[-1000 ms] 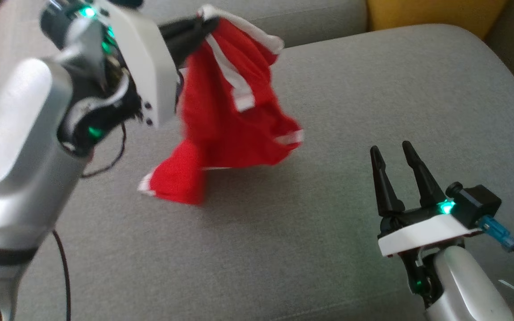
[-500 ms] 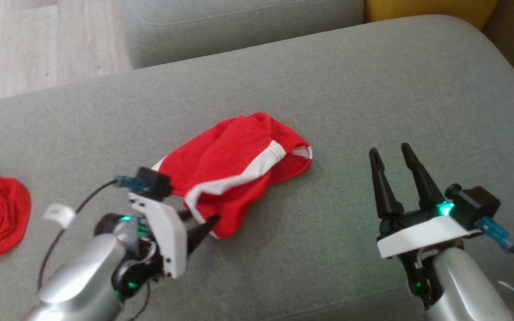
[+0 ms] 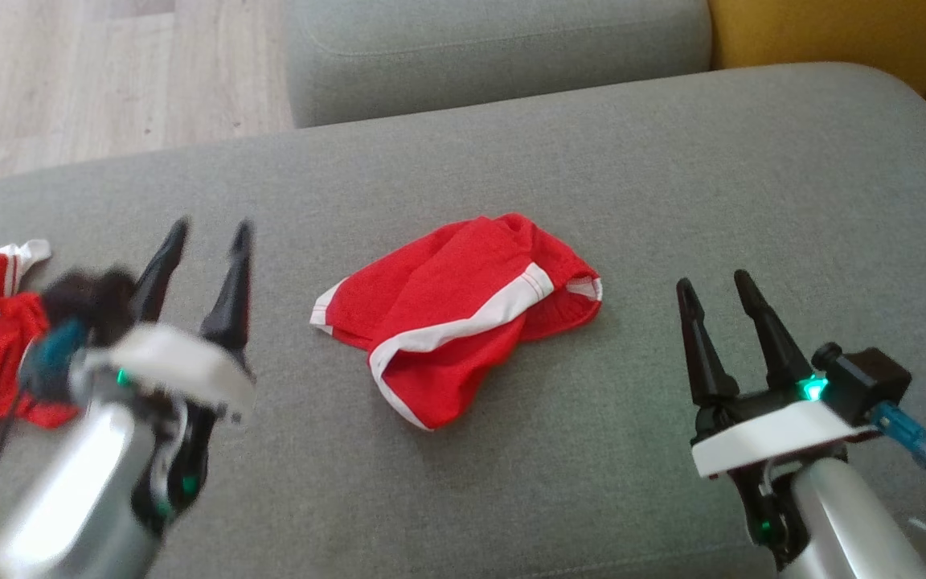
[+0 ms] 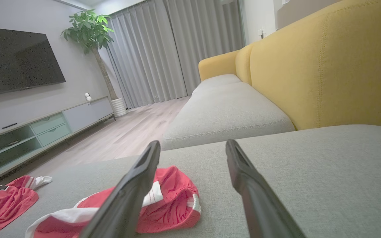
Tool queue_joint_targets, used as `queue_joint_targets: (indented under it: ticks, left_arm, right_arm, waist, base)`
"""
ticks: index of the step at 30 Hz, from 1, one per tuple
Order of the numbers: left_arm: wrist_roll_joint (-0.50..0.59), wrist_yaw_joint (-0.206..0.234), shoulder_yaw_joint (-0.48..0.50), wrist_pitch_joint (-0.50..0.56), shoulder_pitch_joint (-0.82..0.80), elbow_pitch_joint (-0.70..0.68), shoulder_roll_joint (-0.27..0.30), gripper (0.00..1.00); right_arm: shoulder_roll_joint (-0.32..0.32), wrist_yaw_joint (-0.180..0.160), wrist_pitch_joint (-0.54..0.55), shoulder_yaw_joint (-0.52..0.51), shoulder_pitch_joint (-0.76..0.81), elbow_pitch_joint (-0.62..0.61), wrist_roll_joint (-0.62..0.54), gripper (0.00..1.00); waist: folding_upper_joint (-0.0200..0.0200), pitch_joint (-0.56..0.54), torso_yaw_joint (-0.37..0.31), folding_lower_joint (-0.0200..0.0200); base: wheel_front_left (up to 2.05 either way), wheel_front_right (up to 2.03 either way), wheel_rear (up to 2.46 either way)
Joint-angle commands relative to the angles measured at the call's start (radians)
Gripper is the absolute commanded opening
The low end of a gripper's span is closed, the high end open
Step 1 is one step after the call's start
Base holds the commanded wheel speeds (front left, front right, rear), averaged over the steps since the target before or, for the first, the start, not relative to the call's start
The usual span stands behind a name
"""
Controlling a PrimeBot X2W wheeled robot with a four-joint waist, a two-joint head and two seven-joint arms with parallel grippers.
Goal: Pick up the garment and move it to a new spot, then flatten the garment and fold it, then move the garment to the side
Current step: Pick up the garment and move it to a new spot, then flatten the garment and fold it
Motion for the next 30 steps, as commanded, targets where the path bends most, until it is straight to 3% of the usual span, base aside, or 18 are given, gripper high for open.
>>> queue_joint_targets:
  ticks: [1, 5, 8, 10, 16, 26, 30]
  left_arm:
    - [0.013, 0.033, 0.057, -0.025, 0.012, -0.046, 0.027, 1.0]
    - [0.061, 0.149, 0.125, -0.064, 0.174, -0.121, 0.013, 1.0]
    - [0.126, 0.193, 0.194, -0.067, 0.268, -0.176, -0.027, 1.0]
    - [0.18, 0.198, 0.242, -0.067, 0.322, -0.211, -0.066, 1.0]
    - [0.305, 0.132, 0.328, -0.068, 0.417, -0.21, -0.186, 1.0]
    - [0.403, 0.043, 0.412, -0.068, 0.424, -0.194, -0.255, 1.0]
    - [0.431, 0.011, 0.41, -0.068, 0.415, -0.18, -0.285, 1.0]
  right_arm:
    - [-0.004, -0.001, -0.011, 0.013, -0.007, -0.037, 0.007, 1.0]
    - [-0.007, -0.001, -0.011, 0.008, 0.004, -0.044, 0.01, 1.0]
    - [-0.015, -0.001, -0.011, -0.005, 0.015, -0.054, 0.008, 1.0]
    - [-0.02, -0.001, -0.011, -0.013, 0.024, -0.059, 0.002, 1.0]
    - [-0.022, -0.001, -0.011, -0.028, 0.048, -0.063, -0.01, 1.0]
    - [-0.021, -0.001, -0.011, -0.016, 0.05, -0.055, -0.007, 1.0]
    - [-0.021, -0.001, -0.011, -0.004, 0.037, -0.039, 0.026, 1.0]
  waist:
    - [0.0, -0.006, 0.006, 0.0]
    - [0.0, -0.015, 0.012, 0.0]
    - [0.0, -0.018, 0.019, 0.0]
    - [0.0, -0.019, 0.024, 0.0]
    - [0.0, -0.023, 0.039, 0.0]
    - [0.0, -0.026, 0.041, 0.0]
    - [0.0, -0.026, 0.077, 0.0]
  base:
    - [0.0, 0.0, 0.0]
    - [0.0, 0.0, 0.0]
    - [0.0, 0.0, 0.0]
    - [0.0, 0.0, 0.0]
    - [0.0, 0.0, 0.0]
    - [0.0, 0.0, 0.0]
    - [0.0, 0.0, 0.0]
